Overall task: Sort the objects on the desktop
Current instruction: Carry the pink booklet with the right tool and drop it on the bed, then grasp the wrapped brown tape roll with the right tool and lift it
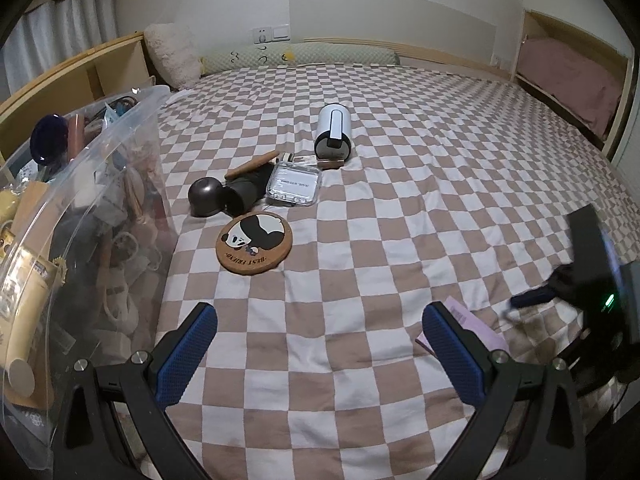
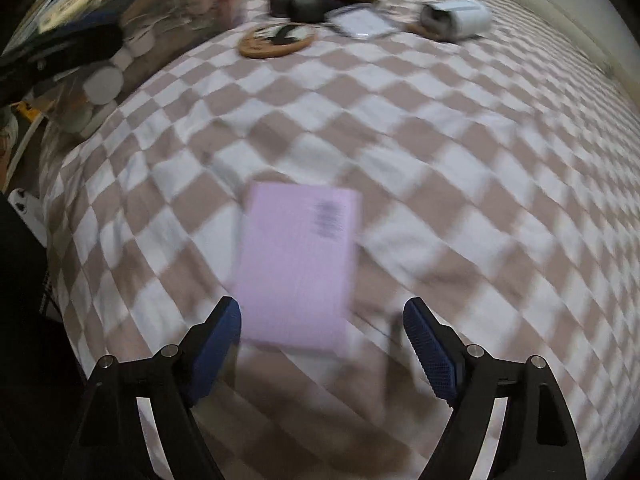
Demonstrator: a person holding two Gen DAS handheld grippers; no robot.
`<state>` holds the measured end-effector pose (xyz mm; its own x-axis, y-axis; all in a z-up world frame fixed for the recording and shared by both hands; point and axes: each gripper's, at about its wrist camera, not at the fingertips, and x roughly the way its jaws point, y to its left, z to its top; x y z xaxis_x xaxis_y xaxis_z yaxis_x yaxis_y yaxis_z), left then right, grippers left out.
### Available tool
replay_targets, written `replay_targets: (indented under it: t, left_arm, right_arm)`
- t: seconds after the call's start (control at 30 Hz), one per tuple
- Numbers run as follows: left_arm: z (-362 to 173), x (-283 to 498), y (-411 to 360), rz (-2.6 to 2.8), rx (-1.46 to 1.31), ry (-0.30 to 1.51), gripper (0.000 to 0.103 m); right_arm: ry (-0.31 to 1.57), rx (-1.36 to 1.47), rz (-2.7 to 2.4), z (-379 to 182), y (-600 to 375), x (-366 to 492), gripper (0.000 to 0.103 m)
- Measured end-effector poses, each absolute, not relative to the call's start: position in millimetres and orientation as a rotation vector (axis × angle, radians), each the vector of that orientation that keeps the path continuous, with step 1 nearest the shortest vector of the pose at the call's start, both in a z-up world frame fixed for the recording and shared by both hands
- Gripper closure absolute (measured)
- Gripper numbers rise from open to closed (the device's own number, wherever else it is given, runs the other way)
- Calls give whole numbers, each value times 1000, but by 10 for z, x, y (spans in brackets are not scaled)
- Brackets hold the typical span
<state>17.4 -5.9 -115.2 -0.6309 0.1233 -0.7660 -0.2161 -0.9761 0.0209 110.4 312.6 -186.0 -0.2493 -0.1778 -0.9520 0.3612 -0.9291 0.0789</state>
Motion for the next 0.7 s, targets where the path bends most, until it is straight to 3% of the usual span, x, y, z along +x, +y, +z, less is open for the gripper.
replay_targets:
  t: [0.2,0.43,0.7]
  left_arm:
    - [-1093,217,42,2648,-1218,161,0]
    - [-1051,277,169,2638,-1183,216,0]
    - [-1040,276,248,2625,-1173,227,0]
  right_arm:
    - [127,1826,-2415,-1744,4042,1302,19]
    - [-134,2044,-2595,-1697,5297,2014,19]
    - [-355,2114,-2704,-1662,5875,2716,19]
